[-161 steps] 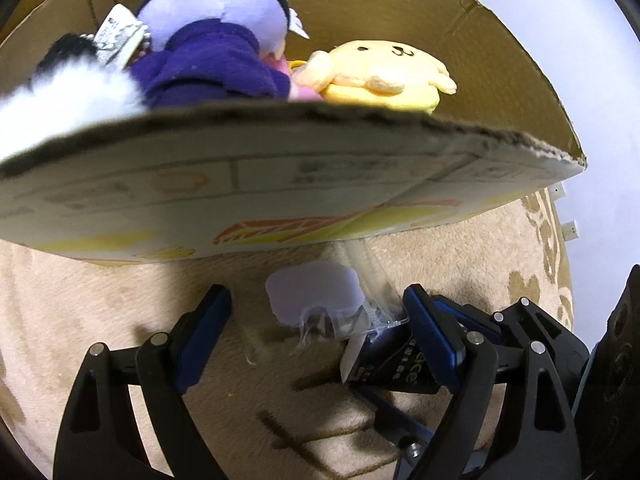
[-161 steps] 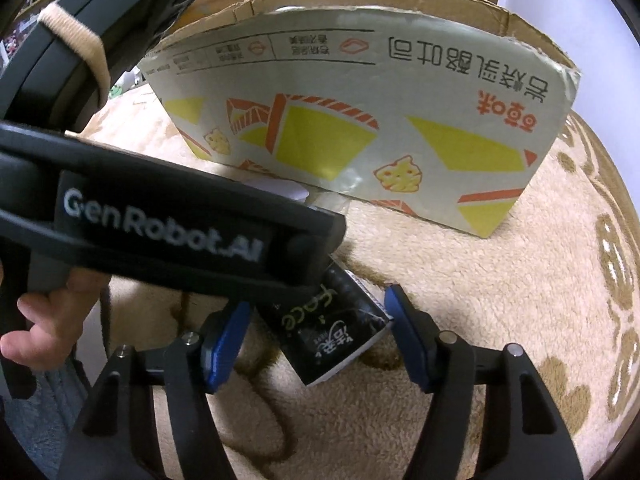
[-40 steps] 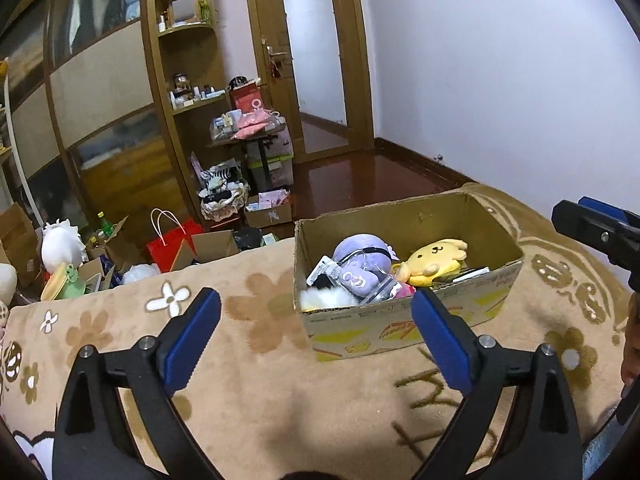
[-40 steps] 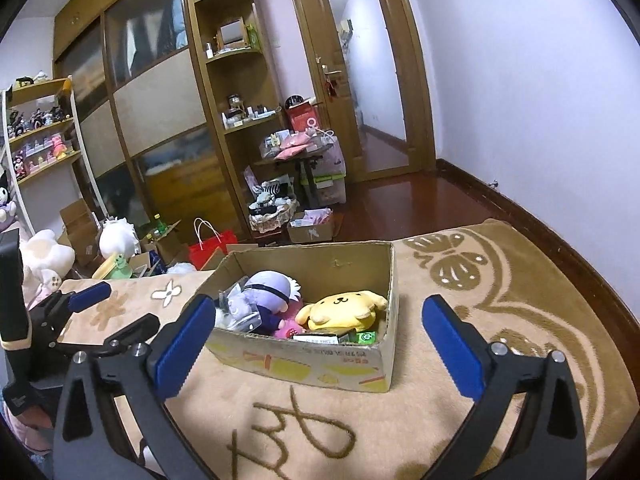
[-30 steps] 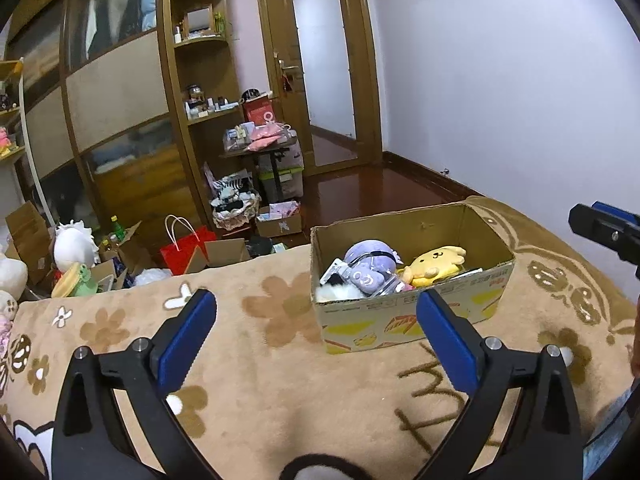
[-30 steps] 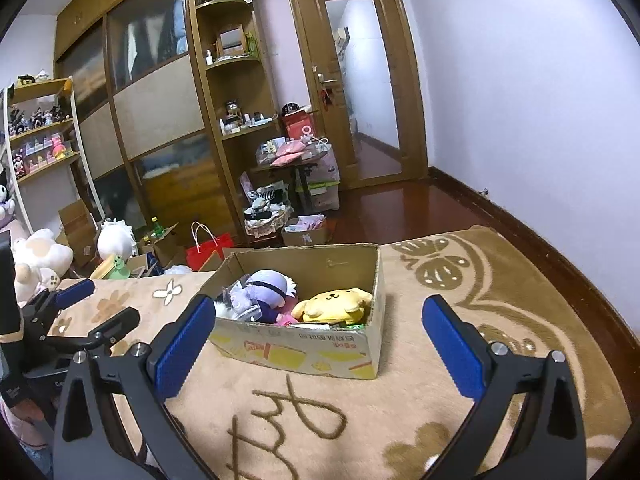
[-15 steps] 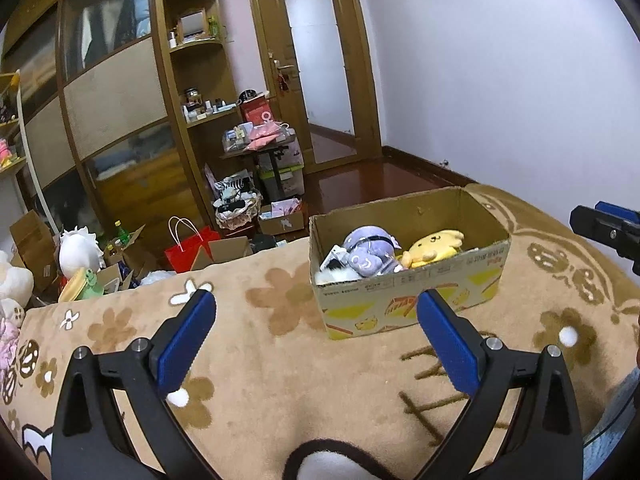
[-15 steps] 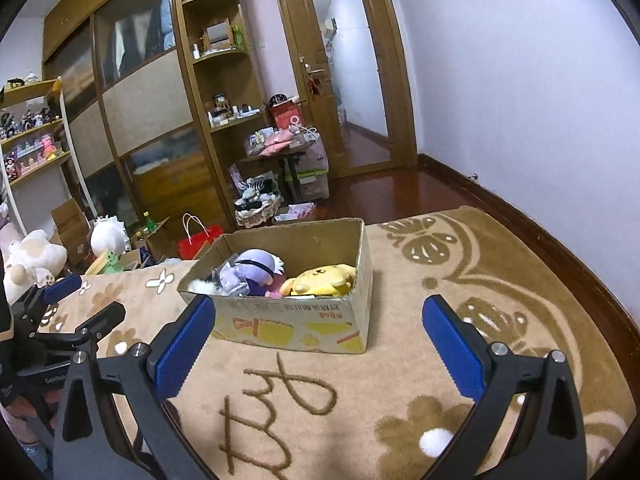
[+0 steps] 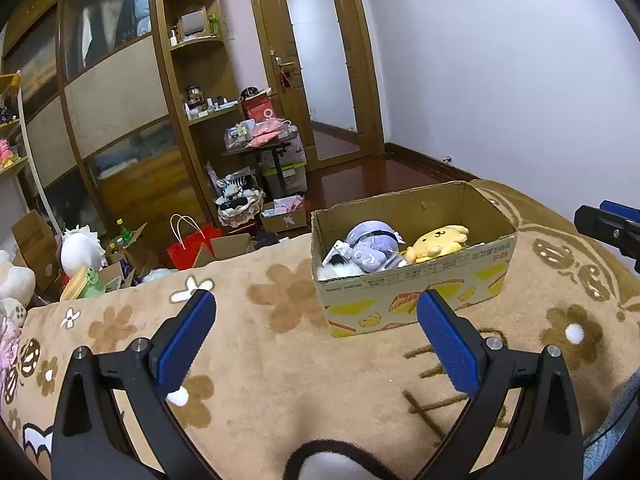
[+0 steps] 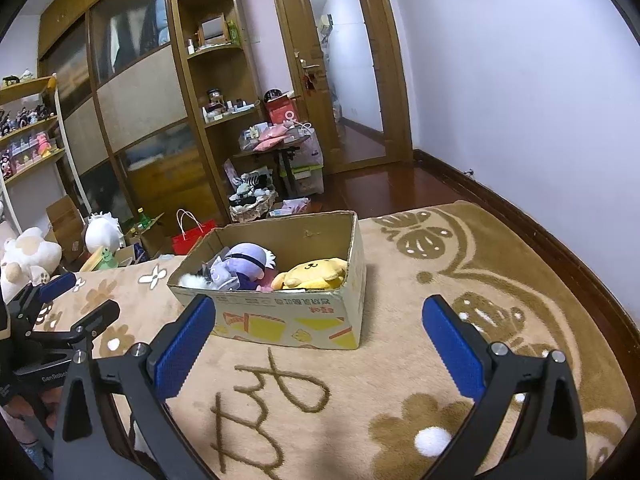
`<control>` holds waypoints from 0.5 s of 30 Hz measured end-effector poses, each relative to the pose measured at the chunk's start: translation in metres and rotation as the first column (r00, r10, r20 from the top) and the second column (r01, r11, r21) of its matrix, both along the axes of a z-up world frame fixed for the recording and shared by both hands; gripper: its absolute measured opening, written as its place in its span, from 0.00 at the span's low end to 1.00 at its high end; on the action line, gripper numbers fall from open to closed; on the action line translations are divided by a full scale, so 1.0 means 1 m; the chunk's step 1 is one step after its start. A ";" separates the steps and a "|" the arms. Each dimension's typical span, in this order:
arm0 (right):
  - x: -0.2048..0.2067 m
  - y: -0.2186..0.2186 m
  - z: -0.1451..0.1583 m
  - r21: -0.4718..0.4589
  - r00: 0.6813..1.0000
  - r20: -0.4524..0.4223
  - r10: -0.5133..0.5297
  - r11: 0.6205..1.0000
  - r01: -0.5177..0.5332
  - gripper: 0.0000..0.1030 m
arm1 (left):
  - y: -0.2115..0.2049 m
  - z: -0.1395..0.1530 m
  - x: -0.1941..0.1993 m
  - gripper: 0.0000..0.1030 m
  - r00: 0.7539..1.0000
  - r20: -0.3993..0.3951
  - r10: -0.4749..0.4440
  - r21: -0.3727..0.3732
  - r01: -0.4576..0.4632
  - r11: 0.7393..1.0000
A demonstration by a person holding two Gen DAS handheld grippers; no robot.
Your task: Organize soft objects
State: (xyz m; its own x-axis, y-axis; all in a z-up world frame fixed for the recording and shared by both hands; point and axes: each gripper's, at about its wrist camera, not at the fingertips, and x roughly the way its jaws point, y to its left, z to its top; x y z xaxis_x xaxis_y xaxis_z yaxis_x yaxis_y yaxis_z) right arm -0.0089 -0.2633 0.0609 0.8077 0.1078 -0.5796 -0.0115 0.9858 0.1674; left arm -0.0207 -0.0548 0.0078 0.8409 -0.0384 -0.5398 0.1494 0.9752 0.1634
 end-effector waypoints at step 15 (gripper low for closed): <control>-0.001 0.000 -0.002 -0.016 1.000 -0.005 -0.003 1.000 0.003 1.00 | 0.003 0.001 0.001 0.97 1.000 0.006 0.012 -0.014 -0.012 1.000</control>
State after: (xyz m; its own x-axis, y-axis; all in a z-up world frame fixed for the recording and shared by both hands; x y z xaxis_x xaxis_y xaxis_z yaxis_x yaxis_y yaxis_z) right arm -0.0095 -0.2632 0.0587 0.8050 0.0967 -0.5854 -0.0081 0.9883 0.1521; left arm -0.0194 -0.0514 0.0088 0.8446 -0.0354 -0.5342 0.1365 0.9791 0.1510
